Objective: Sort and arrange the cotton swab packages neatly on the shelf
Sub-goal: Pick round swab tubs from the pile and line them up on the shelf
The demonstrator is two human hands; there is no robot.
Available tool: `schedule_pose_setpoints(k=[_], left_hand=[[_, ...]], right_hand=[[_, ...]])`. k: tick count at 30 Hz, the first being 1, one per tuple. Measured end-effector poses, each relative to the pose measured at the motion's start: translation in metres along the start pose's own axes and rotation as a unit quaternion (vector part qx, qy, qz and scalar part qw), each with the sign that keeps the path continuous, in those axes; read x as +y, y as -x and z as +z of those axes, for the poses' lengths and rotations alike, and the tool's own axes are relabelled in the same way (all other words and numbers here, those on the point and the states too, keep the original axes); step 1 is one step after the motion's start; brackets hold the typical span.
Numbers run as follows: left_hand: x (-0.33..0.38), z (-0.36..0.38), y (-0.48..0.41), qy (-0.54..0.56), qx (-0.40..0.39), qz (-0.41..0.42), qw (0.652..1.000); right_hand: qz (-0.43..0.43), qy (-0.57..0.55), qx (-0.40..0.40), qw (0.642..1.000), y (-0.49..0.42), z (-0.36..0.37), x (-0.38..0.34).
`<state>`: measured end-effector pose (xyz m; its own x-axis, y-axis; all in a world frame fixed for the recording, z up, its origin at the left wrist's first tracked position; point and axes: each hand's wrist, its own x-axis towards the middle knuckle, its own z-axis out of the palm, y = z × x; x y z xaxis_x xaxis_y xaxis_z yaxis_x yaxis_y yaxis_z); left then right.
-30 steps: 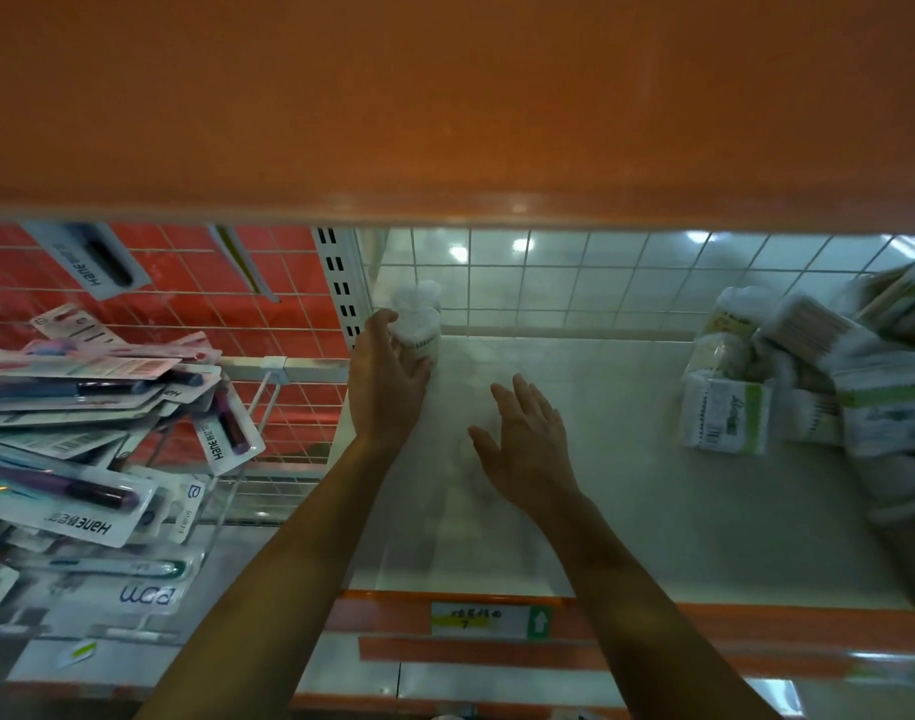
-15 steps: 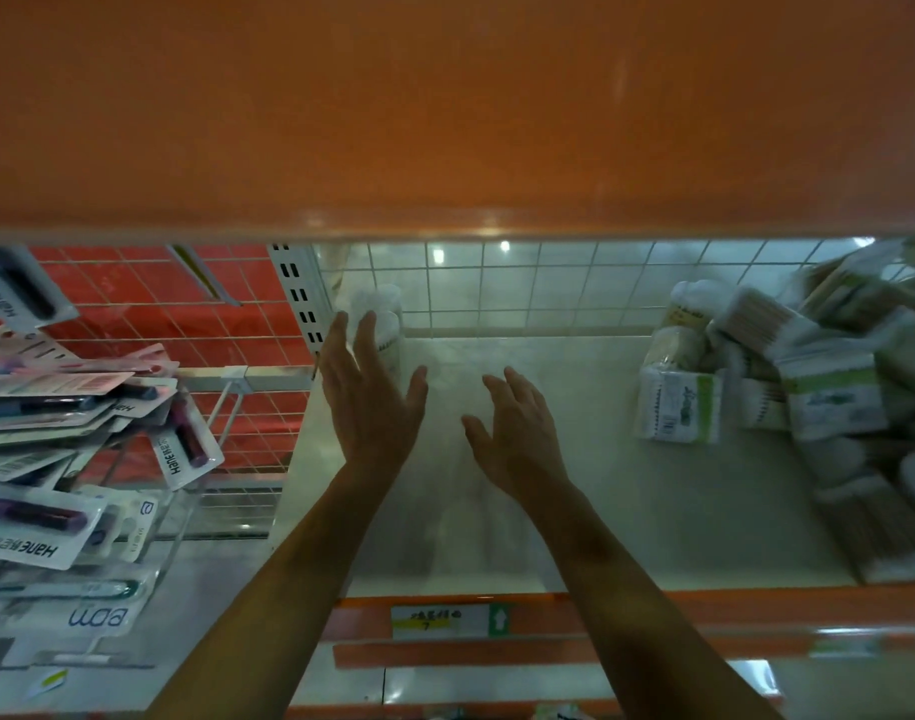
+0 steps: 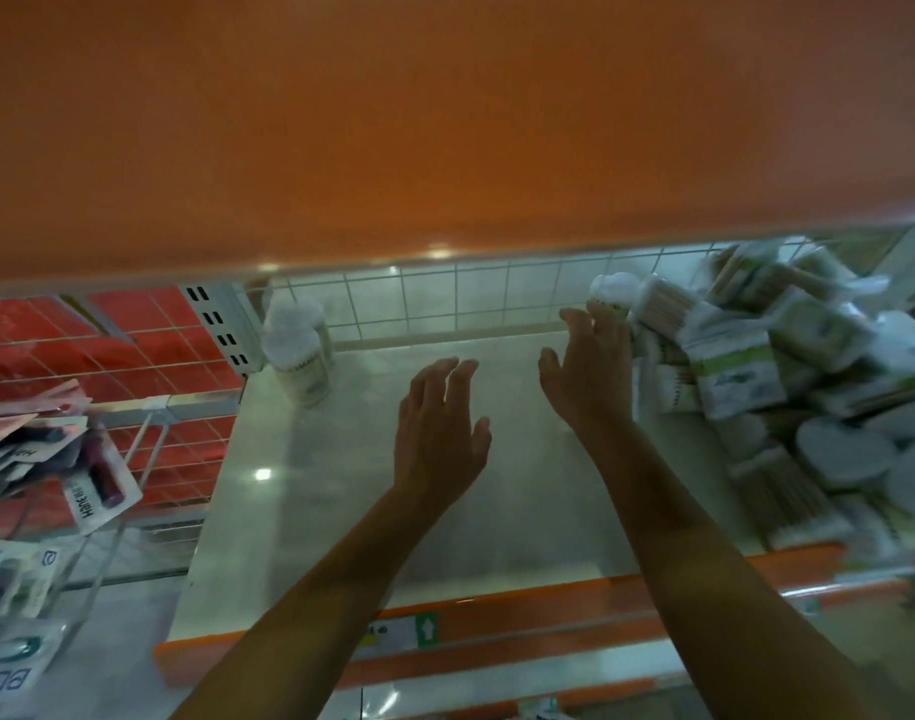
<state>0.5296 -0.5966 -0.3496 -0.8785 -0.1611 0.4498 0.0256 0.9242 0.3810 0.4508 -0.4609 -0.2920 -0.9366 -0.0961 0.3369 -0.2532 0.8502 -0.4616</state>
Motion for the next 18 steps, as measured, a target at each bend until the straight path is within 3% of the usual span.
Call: schedule_pose_setpoints(k=[7,13,18], left_hand=[[0.022,0.012,-0.003,0.015,-0.021,0.016,1.0],[0.031,0.015,-0.002,0.021,-0.021,0.01,1.0],[0.034,0.016,0.0,0.026,-0.03,-0.001,0.999]], right_hand=[[0.038,0.11,0.039,0.992,-0.046,-0.037,0.056],[0.09,0.166,-0.005,0.982,-0.057,-0.047,0.08],[0.075,0.161,0.001,0.984,-0.051,-0.047,0.083]])
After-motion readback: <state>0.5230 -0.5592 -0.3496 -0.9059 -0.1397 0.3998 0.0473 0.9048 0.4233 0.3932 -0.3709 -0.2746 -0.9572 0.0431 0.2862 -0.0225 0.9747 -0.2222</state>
